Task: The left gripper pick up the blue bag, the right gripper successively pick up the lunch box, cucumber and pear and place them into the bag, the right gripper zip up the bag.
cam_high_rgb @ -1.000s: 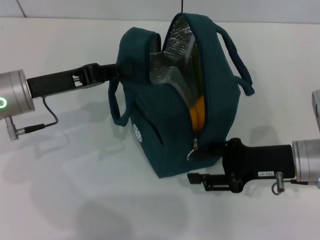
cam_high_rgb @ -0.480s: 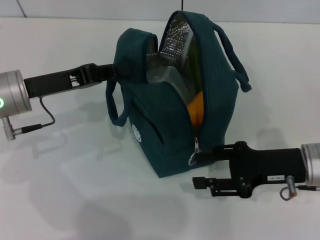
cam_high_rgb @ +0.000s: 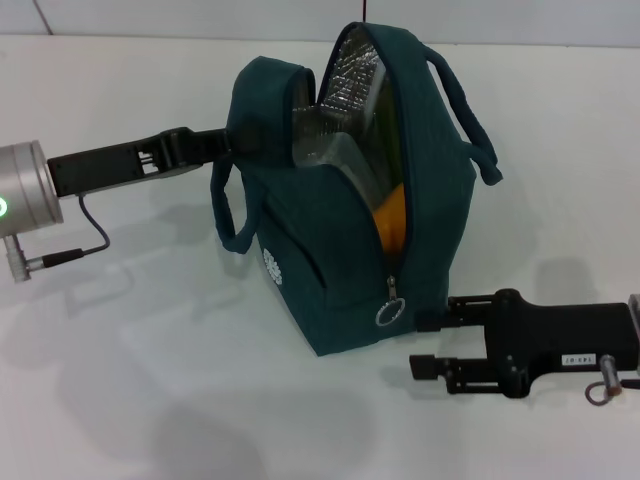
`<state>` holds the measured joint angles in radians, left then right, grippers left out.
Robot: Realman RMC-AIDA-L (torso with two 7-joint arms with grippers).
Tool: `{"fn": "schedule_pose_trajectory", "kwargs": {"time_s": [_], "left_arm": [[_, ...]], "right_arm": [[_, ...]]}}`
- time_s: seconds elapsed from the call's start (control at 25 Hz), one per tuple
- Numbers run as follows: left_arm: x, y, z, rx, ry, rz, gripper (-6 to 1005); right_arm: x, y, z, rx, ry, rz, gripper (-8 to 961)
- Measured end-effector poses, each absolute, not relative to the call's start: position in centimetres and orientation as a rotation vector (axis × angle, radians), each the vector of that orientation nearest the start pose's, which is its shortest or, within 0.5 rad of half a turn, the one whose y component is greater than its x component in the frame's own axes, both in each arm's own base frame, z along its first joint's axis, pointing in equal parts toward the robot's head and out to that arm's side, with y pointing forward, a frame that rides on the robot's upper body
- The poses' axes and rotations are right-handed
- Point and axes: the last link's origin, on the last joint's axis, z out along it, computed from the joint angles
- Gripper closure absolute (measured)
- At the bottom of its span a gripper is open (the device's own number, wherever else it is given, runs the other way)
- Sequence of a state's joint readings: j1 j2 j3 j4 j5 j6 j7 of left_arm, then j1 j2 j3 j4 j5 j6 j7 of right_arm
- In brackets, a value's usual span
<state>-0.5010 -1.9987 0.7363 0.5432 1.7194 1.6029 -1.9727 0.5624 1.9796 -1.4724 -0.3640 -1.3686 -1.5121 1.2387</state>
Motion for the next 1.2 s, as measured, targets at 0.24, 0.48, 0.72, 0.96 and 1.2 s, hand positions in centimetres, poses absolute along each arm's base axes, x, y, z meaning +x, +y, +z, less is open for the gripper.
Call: {"fn": "schedule_pose_trajectory", "kwargs": {"time_s": [0.24, 0.48, 0.72, 0.96, 1.2], "left_arm": [[-26.4, 33.2, 3.0, -2.419, -1.489, -1.131, 958], [-26.5, 33.2, 3.2, -2.419, -1.485, -1.126, 958], [-26.5, 33.3, 3.3, -2.424, -1.482, -1.121, 958], [-26.4, 33.3, 3.3, -2.426, -1.480, -1.119, 958], [-26.3, 33.4, 3.3, -2.431, -1.476, -1.118, 958]], "right_arm": [[24.2, 30.0, -6.9, -2.987, 0.579, 0.752, 403], [23.9, 30.9, -7.6, -2.964, 0.534, 0.695, 409], [23.4, 31.7, -7.9, -2.927, 0.469, 0.680, 415], [22.7, 32.2, -7.8, -2.923, 0.428, 0.686, 421], [21.6, 32.2, -8.8, -2.973, 0.388, 0.673, 428]]}}
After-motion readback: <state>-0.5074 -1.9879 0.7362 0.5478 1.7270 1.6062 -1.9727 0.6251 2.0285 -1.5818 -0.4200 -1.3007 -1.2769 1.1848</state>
